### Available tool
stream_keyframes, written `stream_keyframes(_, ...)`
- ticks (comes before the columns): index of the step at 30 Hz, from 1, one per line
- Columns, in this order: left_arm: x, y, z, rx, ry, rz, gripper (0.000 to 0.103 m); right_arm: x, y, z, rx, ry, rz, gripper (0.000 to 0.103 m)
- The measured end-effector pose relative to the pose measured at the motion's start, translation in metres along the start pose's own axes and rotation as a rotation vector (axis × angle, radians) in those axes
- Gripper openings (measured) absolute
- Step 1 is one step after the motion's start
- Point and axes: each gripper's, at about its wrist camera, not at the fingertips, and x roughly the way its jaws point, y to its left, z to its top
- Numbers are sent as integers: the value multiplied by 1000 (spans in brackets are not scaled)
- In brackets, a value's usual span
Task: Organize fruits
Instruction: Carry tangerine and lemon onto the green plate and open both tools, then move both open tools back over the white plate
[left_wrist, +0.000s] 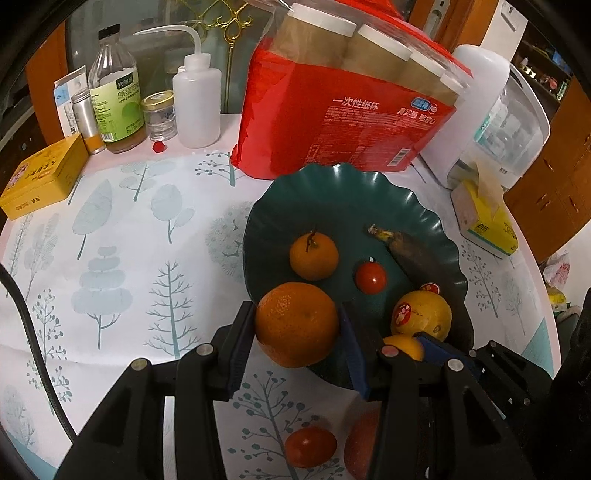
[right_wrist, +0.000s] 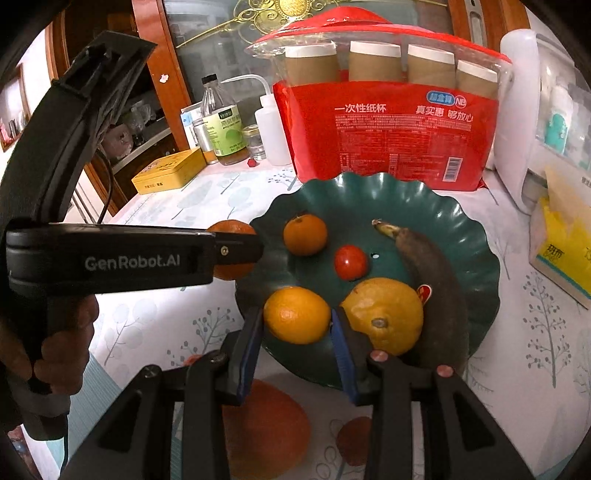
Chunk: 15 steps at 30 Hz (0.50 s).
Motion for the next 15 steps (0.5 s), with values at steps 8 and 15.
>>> stream_keyframes(8,-23,1,0,-7,-37,16,49,-7,3,1,25,-14,-8,56)
stream_keyframes(15,-49,3,-9,-21,-53,39,51,-27,-2,0,76,-32,-15,58)
